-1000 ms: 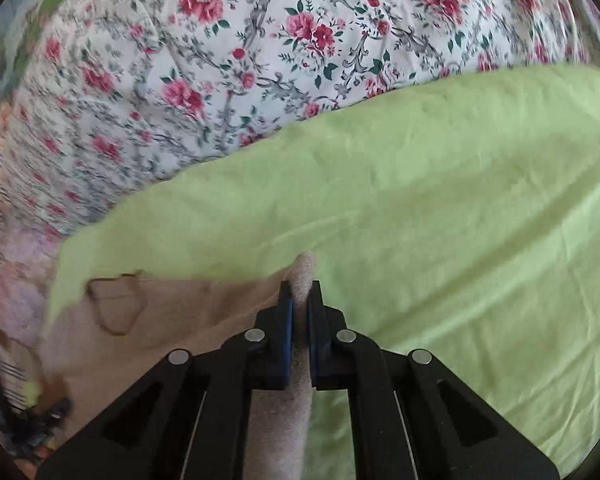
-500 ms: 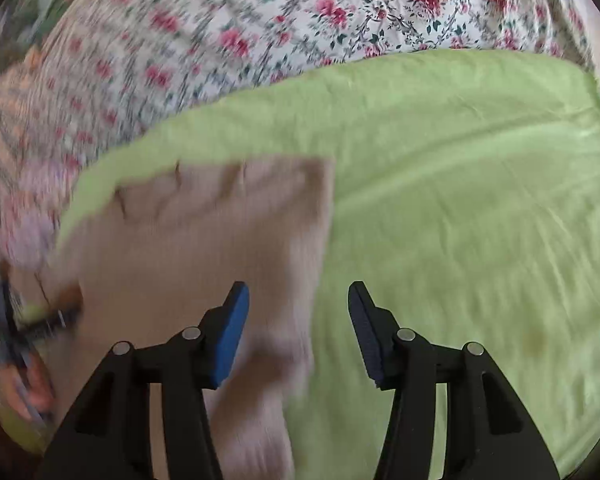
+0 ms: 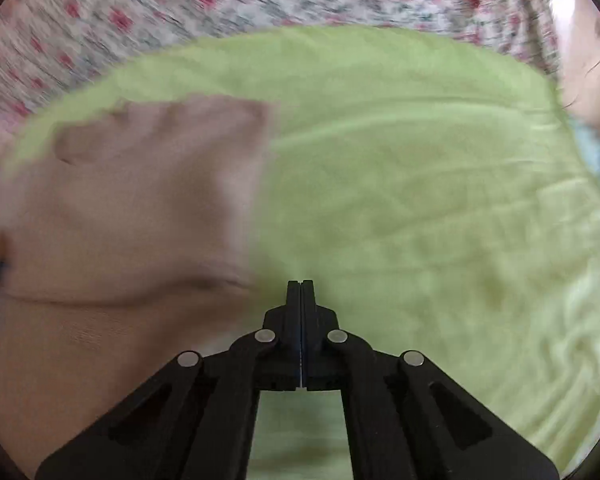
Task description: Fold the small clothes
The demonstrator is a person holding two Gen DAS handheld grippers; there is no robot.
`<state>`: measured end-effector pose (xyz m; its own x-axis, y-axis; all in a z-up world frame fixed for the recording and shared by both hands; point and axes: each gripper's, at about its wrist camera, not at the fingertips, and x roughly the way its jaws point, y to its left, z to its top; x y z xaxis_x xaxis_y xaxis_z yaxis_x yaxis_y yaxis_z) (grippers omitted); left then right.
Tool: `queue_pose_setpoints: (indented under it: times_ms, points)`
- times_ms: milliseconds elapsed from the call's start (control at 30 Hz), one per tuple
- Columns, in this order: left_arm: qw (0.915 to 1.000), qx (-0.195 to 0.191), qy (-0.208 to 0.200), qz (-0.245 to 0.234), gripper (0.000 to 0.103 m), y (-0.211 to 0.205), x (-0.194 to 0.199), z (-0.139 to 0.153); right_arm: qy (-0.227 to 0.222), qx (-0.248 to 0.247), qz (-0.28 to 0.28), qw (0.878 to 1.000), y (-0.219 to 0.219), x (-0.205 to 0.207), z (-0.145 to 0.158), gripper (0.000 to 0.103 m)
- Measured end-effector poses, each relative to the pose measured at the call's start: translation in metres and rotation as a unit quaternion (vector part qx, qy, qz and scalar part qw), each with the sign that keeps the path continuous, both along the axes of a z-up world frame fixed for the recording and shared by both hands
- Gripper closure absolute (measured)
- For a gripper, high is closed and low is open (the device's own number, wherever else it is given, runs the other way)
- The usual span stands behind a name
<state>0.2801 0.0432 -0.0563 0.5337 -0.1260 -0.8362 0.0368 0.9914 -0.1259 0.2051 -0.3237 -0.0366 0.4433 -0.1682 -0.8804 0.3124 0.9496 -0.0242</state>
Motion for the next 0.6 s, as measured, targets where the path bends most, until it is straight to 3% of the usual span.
queue_pose_setpoints:
  times_ms: [67, 200, 333, 433, 533, 600]
  points:
    - [1.0000, -0.005, -0.002, 0.001, 0.093, 0.000, -0.002, 0.001, -0.037, 0.034, -0.016, 0.999, -0.008, -0.010, 0.016, 0.103]
    - [0.9995, -0.031, 0.002, 0.008, 0.093, 0.007, -0.003, 0.001, -0.101, 0.095, 0.037, 0.990, 0.015, -0.004, 0.045, 0.102]
    - [0.9993, -0.037, 0.005, 0.010, 0.092, 0.007, -0.005, 0.003, -0.084, 0.138, 0.083, 0.983, 0.046, 0.027, 0.034, 0.101]
    - [0.9992, -0.035, 0.009, 0.015, 0.089, 0.015, -0.008, 0.003, -0.009, 0.089, 0.044, 0.995, 0.044, 0.044, -0.005, 0.101]
    - [0.9989, -0.042, 0.008, 0.020, 0.086, 0.030, -0.017, 0.004, -0.025, 0.149, 0.005, 0.989, 0.016, 0.032, -0.016, 0.103]
    - [0.9991, -0.035, 0.000, 0.022, 0.085, 0.040, -0.031, 0.009, -0.034, 0.139, -0.004, 0.990, 0.012, 0.022, -0.006, 0.101]
